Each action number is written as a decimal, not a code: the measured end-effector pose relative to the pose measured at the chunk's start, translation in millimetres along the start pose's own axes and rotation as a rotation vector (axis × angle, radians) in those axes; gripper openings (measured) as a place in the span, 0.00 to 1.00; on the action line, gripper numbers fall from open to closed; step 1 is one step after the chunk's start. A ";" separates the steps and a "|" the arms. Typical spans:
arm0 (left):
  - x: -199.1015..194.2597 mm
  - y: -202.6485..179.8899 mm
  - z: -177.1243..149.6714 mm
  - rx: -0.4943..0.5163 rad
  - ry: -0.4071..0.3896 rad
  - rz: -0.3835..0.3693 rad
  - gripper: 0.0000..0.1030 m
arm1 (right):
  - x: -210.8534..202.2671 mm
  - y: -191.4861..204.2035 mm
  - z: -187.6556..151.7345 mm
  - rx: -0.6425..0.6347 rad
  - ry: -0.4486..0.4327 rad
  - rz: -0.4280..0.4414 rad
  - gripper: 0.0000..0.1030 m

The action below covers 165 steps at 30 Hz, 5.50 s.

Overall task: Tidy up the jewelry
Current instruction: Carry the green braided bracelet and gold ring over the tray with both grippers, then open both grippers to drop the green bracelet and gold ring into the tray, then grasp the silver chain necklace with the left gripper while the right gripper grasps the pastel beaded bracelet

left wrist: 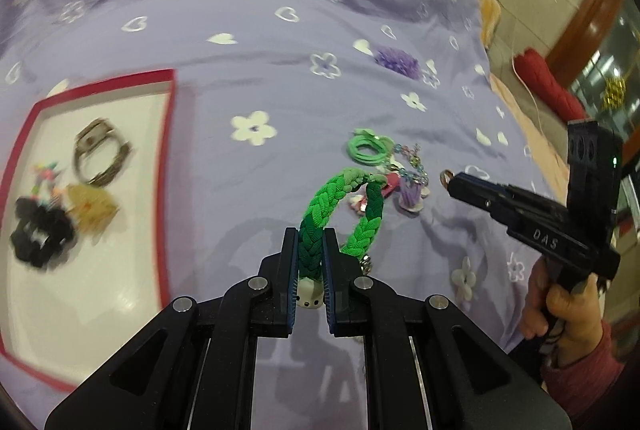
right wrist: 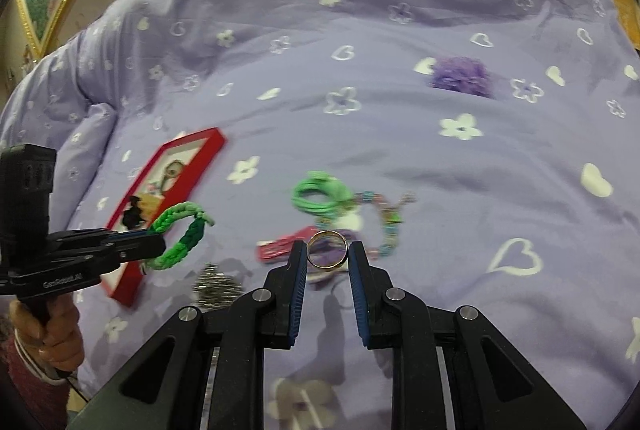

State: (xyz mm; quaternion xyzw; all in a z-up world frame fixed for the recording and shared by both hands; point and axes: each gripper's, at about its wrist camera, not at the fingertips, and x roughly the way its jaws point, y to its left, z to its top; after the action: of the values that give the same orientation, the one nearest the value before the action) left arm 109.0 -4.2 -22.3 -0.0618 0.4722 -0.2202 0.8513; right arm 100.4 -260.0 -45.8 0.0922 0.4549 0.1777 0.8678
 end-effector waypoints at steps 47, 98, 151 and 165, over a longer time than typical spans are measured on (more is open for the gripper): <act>-66.9 192.0 -48.6 -0.408 -0.046 0.273 0.09 | 118.0 240.4 4.7 -0.359 0.196 0.277 0.21; -73.5 150.8 -43.7 -0.383 -0.059 0.276 0.33 | 62.1 177.9 10.8 -0.258 0.135 0.219 0.32; 59.6 -37.1 -20.0 0.060 0.178 0.126 0.58 | 26.1 -41.6 9.8 0.043 0.054 -0.081 0.35; 71.4 -45.1 -18.7 0.133 0.132 0.129 0.18 | 60.2 -37.1 14.1 -0.041 0.074 -0.158 0.13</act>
State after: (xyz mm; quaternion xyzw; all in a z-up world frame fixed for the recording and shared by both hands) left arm 111.8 -73.6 -73.8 0.0399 0.5146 -0.1994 0.8330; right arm 151.8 -270.4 -95.3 0.0316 0.4887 0.1214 0.8634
